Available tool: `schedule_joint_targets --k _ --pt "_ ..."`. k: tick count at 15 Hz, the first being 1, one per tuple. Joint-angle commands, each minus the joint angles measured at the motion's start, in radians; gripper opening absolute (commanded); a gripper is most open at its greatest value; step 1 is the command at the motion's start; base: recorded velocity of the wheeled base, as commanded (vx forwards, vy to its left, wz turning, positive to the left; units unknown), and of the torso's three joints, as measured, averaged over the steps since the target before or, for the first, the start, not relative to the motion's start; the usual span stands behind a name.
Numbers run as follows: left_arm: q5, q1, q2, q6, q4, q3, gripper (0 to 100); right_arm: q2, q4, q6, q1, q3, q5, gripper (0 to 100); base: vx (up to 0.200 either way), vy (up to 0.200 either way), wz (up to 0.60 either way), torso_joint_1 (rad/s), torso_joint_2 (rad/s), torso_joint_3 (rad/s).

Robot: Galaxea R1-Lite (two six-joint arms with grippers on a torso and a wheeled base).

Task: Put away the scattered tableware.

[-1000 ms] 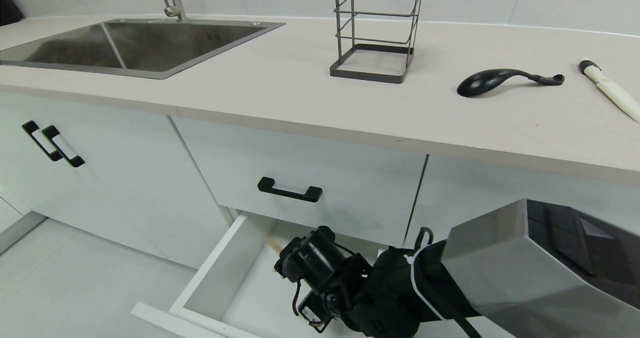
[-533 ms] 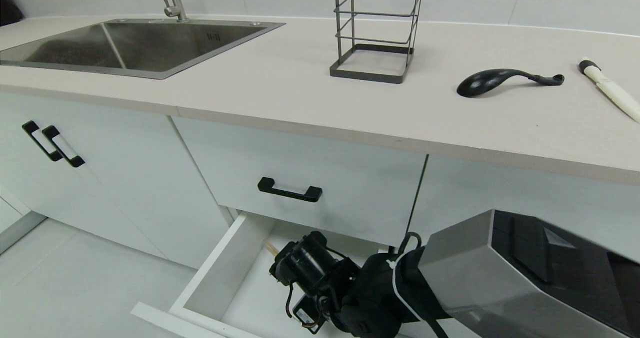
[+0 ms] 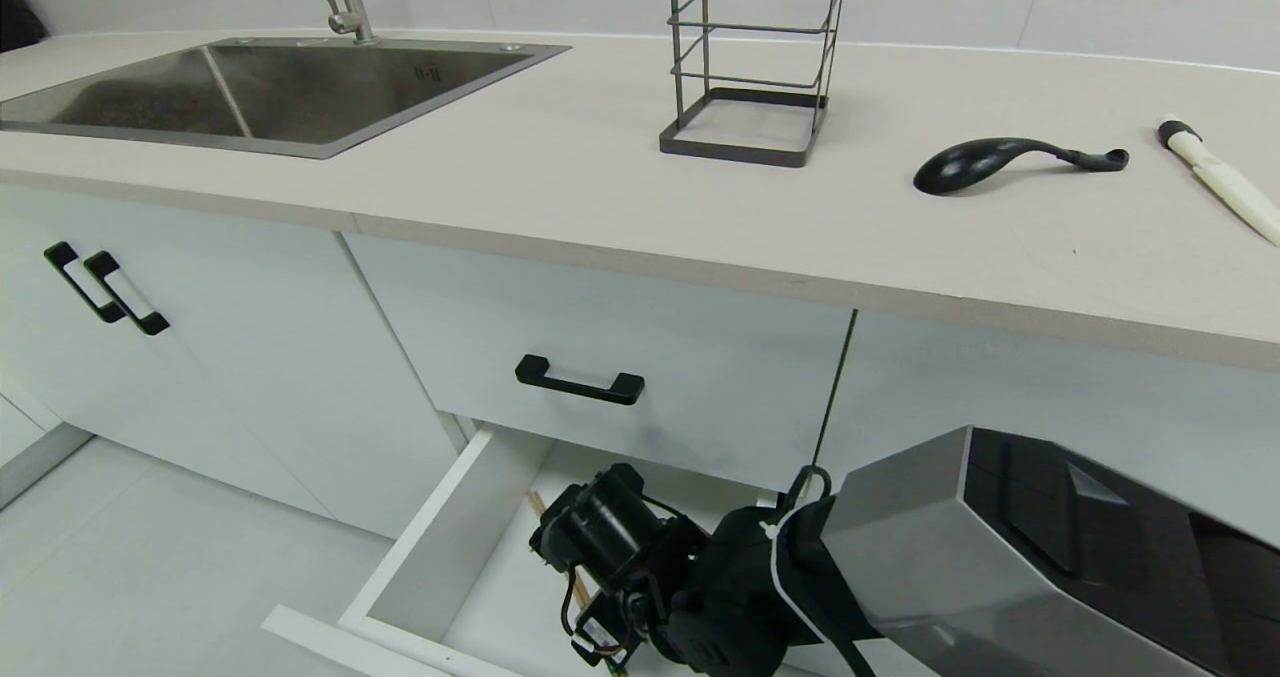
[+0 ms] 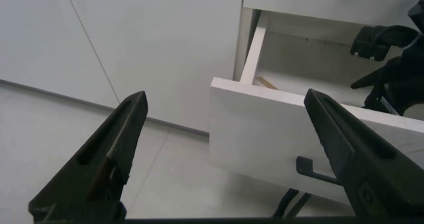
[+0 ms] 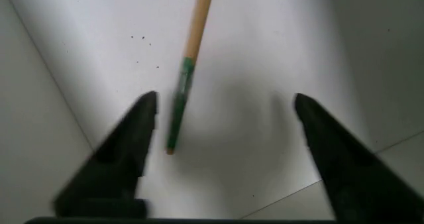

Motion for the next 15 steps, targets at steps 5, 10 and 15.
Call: schedule_joint_targets --k 5,10,15 --pt "0.000 0.000 0.000 -0.001 0.000 0.000 100 -0.139 -0.003 -0.003 0.061 -0.022 0.002 100 0.000 0.000 0.00 0.000 0.00 0.000" --pt "0.000 0.000 0.000 -0.001 0.000 0.000 100 -0.288 -0.092 0.001 0.150 0.068 0.042 100 0.000 0.000 0.00 0.000 0.00 0.000" --pt "0.000 0.000 0.000 -0.001 0.000 0.000 100 -0.430 -0.358 0.000 0.183 0.374 0.078 100 0.000 0.000 0.00 0.000 0.00 0.000"
